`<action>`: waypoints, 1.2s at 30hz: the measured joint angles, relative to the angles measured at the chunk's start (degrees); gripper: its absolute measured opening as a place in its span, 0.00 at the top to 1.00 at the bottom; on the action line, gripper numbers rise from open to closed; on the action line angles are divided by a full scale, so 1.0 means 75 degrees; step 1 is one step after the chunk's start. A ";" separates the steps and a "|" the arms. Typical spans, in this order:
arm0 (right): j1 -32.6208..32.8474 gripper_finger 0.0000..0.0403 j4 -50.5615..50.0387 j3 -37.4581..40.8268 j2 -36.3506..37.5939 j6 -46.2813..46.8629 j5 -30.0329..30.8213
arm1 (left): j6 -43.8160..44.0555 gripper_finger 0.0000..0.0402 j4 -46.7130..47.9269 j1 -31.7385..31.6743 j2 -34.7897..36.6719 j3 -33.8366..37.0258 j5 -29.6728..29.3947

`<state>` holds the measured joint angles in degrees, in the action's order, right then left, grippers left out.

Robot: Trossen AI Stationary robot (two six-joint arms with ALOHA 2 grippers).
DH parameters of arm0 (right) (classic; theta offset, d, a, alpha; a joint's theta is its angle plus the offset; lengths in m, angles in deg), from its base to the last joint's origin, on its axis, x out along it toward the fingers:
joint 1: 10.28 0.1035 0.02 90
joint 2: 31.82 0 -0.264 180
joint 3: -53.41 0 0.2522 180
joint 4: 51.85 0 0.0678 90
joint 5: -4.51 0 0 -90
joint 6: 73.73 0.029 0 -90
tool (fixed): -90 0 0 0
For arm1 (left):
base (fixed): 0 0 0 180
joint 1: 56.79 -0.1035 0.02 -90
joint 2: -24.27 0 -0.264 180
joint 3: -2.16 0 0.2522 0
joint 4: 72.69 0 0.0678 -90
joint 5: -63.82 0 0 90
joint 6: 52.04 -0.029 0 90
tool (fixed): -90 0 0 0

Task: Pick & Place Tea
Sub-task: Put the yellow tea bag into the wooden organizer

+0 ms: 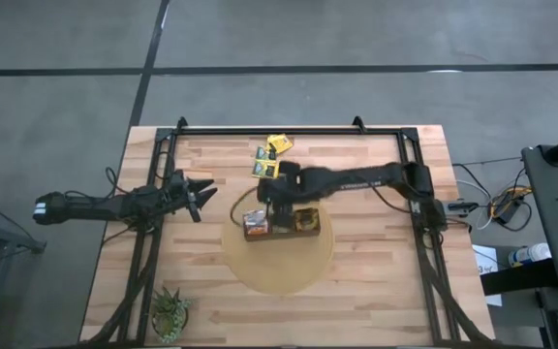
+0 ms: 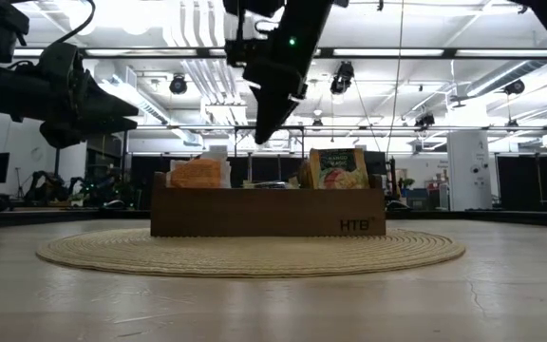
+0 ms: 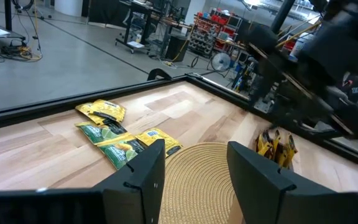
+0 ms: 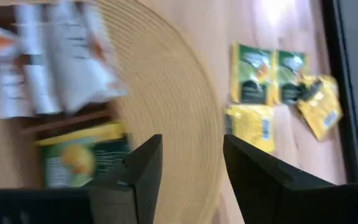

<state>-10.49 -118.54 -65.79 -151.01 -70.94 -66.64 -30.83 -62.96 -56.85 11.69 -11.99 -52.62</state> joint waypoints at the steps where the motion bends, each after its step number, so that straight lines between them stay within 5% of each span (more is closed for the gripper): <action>1: -0.0158 0.59 -0.0117 -0.0057 0.0000 -0.0024 -0.0130 | 0.0000 0.58 -0.0001 -0.0001 0.0000 0.0000 -0.0002; 9: -0.1636 0.59 -0.0204 -0.0125 0.0000 -0.0990 -0.2276 | 0.0001 0.58 -0.0013 -0.0002 0.0003 0.0000 -0.0002; 21: -0.3141 0.59 0.0507 -0.0208 0.0000 -0.2034 -0.2348 | 0.0001 0.58 -0.0032 0.0000 0.0003 0.0000 -0.0001; 36: -0.3505 0.59 0.0530 -0.0068 0.0000 -0.2204 -0.2310 | 0.0002 0.58 -0.0044 -0.0001 0.0003 0.0000 0.0000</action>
<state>-36.78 -114.56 -66.30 -151.02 -87.47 -83.97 -30.82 -63.29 -56.86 11.71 -11.99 -52.62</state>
